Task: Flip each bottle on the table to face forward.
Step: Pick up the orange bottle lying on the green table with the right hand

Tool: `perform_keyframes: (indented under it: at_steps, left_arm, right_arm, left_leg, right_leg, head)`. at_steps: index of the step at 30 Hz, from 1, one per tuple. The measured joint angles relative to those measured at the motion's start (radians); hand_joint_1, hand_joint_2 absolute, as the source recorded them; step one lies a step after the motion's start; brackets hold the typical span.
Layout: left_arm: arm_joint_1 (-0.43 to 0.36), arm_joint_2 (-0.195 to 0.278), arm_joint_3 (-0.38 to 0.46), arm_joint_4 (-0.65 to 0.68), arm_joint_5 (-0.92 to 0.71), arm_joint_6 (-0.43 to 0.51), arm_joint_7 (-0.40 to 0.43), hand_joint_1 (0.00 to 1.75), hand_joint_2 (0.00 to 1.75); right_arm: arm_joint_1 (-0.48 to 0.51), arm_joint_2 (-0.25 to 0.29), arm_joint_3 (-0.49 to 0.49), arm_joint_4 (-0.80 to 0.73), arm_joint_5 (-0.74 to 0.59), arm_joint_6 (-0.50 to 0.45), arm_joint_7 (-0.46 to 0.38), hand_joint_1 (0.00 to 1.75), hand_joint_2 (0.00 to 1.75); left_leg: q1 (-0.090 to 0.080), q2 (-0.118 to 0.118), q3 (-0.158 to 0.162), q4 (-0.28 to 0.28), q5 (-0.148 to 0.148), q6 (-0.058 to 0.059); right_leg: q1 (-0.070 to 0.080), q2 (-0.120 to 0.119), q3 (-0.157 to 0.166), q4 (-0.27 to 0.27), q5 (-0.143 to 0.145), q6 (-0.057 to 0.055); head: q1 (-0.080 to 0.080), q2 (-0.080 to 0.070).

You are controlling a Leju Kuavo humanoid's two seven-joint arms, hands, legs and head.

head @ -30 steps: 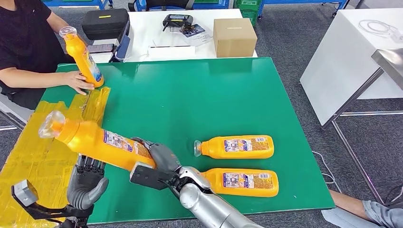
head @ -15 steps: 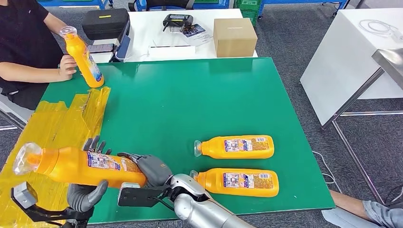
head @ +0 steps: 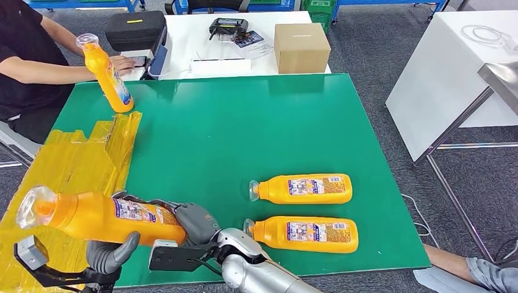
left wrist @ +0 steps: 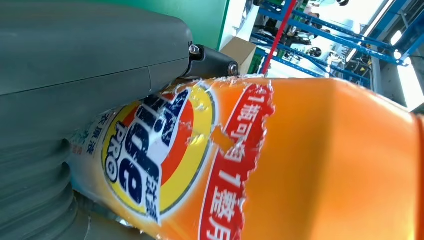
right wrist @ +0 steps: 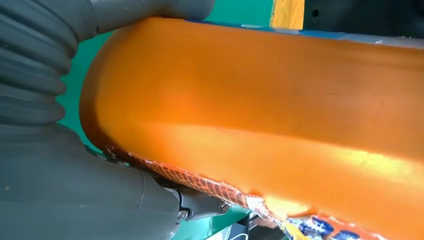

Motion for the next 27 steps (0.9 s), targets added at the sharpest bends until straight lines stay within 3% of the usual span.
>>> perform_keyframes:
  at_steps: [9,10,12,14,16,22,27]
  left_arm:
    - [-0.002,0.001,0.0,0.0,-0.028,0.005,-0.015,1.75,1.75]
    - [-0.002,0.001,0.001,0.0,-0.035,0.007,-0.018,1.75,1.75]
    - [-0.002,0.001,0.001,0.0,-0.042,0.009,-0.021,1.75,1.75]
    - [-0.003,0.001,0.001,-0.001,-0.058,0.017,-0.028,1.75,1.75]
    - [-0.005,0.001,0.001,-0.004,-0.126,0.052,-0.053,1.75,1.75]
    - [-0.038,0.016,0.034,-0.014,-0.665,0.382,-0.169,1.75,1.75]
    - [-0.071,0.052,0.117,0.016,-1.154,0.694,-0.154,1.75,1.75]
  right_arm:
    - [-0.002,0.0,0.0,0.008,0.004,-0.02,0.009,1.75,1.75]
    - [-0.003,0.0,0.0,0.01,0.006,-0.023,0.011,1.68,1.75]
    - [-0.005,0.0,0.0,0.012,0.008,-0.026,0.013,0.8,1.75]
    - [-0.006,0.0,0.0,0.015,0.014,-0.03,0.02,0.0,0.87]
    - [-0.008,0.0,-0.001,0.019,0.021,-0.033,0.035,0.0,0.0]
    - [-0.01,-0.006,-0.067,0.013,0.05,-0.023,0.031,0.0,0.0]
    - [0.023,-0.07,-0.153,-0.186,0.077,0.08,0.053,0.0,0.0]
  left_leg:
    - [0.0,0.0,0.0,0.0,0.0,0.0]
    - [0.0,0.0,0.0,0.0,0.0,0.0]
    - [0.0,0.0,0.0,0.0,0.0,0.0]
    - [0.0,0.0,0.0,0.0,0.0,0.0]
    - [0.0,0.0,0.0,0.0,0.0,0.0]
    - [0.0,0.0,0.0,0.0,0.0,0.0]
    - [0.0,0.0,0.0,0.0,0.0,0.0]
  right_leg:
    - [0.0,0.0,0.0,0.0,0.0,0.0]
    - [0.0,0.0,0.0,0.0,0.0,0.0]
    - [0.0,0.0,0.0,0.0,0.0,0.0]
    - [0.0,0.0,0.0,0.0,0.0,0.0]
    - [0.0,0.0,0.0,0.0,0.0,0.0]
    - [0.0,0.0,0.0,0.0,0.0,0.0]
    - [0.0,0.0,0.0,0.0,0.0,0.0]
  head:
    - [0.0,0.0]
    - [0.0,0.0]
    - [0.0,0.0]
    - [0.0,0.0]
    - [0.0,0.0]
    - [0.0,0.0]
    - [0.0,0.0]
